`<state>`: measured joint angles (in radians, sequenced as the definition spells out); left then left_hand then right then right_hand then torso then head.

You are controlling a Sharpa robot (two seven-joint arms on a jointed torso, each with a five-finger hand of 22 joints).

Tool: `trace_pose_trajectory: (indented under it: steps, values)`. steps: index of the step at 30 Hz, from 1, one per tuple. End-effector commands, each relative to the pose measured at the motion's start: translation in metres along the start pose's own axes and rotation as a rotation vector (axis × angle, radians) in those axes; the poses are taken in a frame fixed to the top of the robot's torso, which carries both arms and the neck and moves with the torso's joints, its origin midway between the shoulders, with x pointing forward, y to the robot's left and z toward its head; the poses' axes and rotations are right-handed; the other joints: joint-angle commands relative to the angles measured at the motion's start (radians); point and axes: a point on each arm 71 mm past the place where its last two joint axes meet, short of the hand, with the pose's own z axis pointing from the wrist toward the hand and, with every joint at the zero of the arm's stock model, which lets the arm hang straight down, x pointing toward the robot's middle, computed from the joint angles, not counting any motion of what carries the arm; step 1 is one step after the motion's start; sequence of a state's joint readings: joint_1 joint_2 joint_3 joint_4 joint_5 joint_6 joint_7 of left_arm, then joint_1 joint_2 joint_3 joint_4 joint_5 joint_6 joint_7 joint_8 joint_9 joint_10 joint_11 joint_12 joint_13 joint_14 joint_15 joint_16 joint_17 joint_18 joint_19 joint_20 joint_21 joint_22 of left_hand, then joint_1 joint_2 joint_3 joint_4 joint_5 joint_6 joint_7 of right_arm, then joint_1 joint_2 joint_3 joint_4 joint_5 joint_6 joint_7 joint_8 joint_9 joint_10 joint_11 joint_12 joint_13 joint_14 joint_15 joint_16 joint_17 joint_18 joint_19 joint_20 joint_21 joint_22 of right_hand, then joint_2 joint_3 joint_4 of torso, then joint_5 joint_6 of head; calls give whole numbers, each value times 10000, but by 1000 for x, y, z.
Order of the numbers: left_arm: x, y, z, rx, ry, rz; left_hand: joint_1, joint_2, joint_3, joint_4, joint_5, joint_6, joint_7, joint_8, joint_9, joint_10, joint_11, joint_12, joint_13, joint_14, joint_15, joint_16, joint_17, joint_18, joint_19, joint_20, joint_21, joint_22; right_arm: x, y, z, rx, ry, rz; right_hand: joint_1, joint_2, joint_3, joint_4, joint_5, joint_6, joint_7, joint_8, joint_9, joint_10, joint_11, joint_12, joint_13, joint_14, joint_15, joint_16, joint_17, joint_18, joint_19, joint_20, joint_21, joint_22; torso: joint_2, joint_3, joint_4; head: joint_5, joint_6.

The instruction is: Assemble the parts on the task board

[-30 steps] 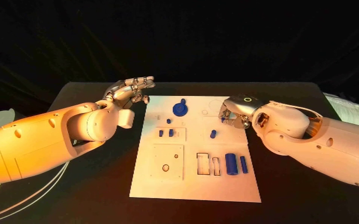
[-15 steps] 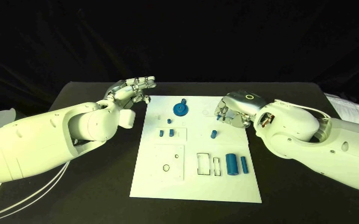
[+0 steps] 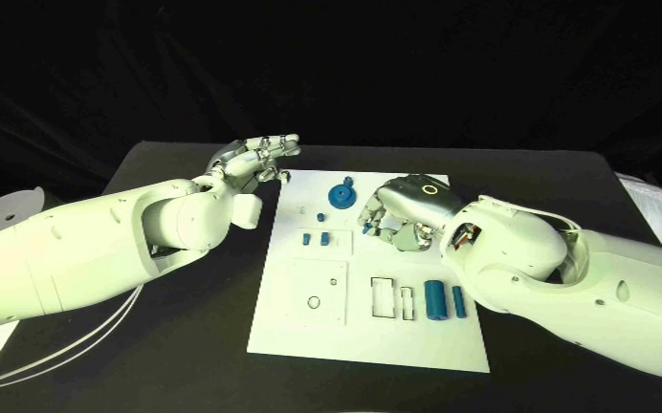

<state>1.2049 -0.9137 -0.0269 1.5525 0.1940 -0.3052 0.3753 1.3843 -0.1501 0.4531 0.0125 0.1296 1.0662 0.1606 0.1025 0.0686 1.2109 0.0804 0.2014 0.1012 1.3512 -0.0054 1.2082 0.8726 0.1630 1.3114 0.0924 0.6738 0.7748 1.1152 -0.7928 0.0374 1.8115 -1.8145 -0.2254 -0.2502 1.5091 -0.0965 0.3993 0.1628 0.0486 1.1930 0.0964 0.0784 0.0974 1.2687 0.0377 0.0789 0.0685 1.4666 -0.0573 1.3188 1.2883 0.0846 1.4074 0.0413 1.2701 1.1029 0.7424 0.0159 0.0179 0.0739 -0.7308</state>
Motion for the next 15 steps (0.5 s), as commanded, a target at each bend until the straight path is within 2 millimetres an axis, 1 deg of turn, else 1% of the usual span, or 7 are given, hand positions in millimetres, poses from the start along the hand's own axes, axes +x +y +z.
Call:
trace_pose_trajectory:
  steps: [1, 5, 7, 9, 15]
  values:
    - [5, 0, 1, 35, 259, -35, 51, 42, -32, -54, -24, -75, 26, 32, -13, -93, 6, 50, 15, 43, 8, -22, -14, 97, 33, -2, -53, -7, 13, 10, 3, -475, 405, 47, -116, 12, 50, -3, 32, 55, 46, -12, 21, 34, 22, -52, -10, 572, 88, 62, 1, 63, 46, 61, 20, 3, 5, 2, -17, 170, -105]
    - [8, 1, 1, 9, 334, -58, 39, 39, -45, -53, -25, -83, 29, 31, -13, -102, 9, 58, 17, 37, 11, -27, -28, 98, 29, 0, -66, -17, 31, 20, 6, -714, 800, 307, -126, 4, 62, -18, 36, 51, 53, -17, 24, 33, 26, -60, -11, 570, 99, 61, 0, 64, 42, 72, 15, -6, -2, -21, -6, 246, -177]
    - [10, 1, 1, 2, 361, -66, 39, 39, -45, -53, -25, -83, 29, 31, -13, -102, 9, 58, 17, 37, 11, -27, -28, 98, 29, 0, -66, -17, 39, 24, 7, -805, 939, 429, -132, 1, 73, -29, 38, 47, 59, -21, 25, 32, 30, -65, -12, 569, 106, 58, -5, 62, 43, 80, 18, 0, -3, -21, -5, 306, -227]
    - [11, 2, 2, -6, 385, -74, 39, 39, -45, -53, -25, -83, 29, 31, -13, -102, 9, 58, 17, 37, 11, -27, -28, 98, 29, 0, -66, -17, 45, 28, 8, -892, 1068, 542, -137, 0, 85, -40, 40, 45, 64, -24, 27, 32, 34, -69, -12, 569, 113, 61, -2, 65, 37, 88, 9, -15, -12, -2, -11, 349, -264]
    - [13, 2, 2, -21, 437, -90, 39, 39, -45, -53, -25, -83, 29, 31, -13, -102, 9, 58, 17, 37, 11, -27, -28, 98, 29, 0, -66, -17, 60, 33, 11, -998, 1391, 723, -150, 4, 117, -70, 42, 38, 78, -33, 32, 31, 46, -80, -13, 568, 133, 68, 4, 65, 35, 107, 10, -14, -6, -1, -15, 397, -278]
